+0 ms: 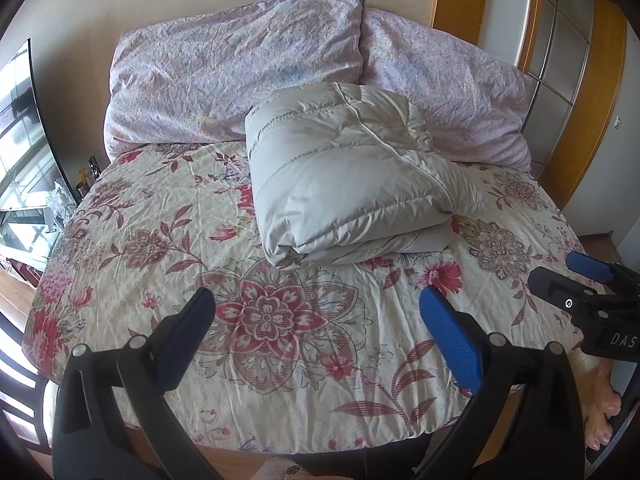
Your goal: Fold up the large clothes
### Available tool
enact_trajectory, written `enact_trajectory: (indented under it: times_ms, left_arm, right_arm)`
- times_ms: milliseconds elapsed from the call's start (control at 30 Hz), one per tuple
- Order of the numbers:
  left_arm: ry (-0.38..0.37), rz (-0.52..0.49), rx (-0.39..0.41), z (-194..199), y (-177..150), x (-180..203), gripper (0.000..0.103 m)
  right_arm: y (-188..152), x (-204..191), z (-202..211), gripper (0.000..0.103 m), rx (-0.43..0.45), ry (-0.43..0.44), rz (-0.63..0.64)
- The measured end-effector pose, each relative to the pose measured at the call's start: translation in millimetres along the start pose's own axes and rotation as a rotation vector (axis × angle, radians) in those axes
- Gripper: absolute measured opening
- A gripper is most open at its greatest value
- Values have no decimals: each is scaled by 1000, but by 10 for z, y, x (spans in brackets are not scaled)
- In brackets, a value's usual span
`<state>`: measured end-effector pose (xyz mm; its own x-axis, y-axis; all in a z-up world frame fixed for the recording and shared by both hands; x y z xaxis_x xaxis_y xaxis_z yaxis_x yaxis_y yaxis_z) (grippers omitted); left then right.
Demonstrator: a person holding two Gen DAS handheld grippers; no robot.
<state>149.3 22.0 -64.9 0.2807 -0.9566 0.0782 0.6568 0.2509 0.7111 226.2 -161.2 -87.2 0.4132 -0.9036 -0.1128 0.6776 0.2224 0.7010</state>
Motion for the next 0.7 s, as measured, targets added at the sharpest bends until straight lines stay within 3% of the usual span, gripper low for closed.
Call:
enact_trajectory:
  times_ms: [700]
  left_arm:
    - [-2,0,-3,-18,4,4,101]
  right_arm:
    - [-8,9,-16,102,-7,7,0]
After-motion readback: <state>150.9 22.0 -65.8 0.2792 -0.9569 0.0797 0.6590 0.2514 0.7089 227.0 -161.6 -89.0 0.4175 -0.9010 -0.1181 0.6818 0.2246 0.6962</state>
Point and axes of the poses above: each gripper's, at about its wrist camera, not at the fingertips, and z roughly against the way its jaws point, x to its right, y to its top, the point moved 8 cm from there along -z, roughly the way its jaws point, and after that the axes turned 2 degrees about x, right-handed, at the moved point
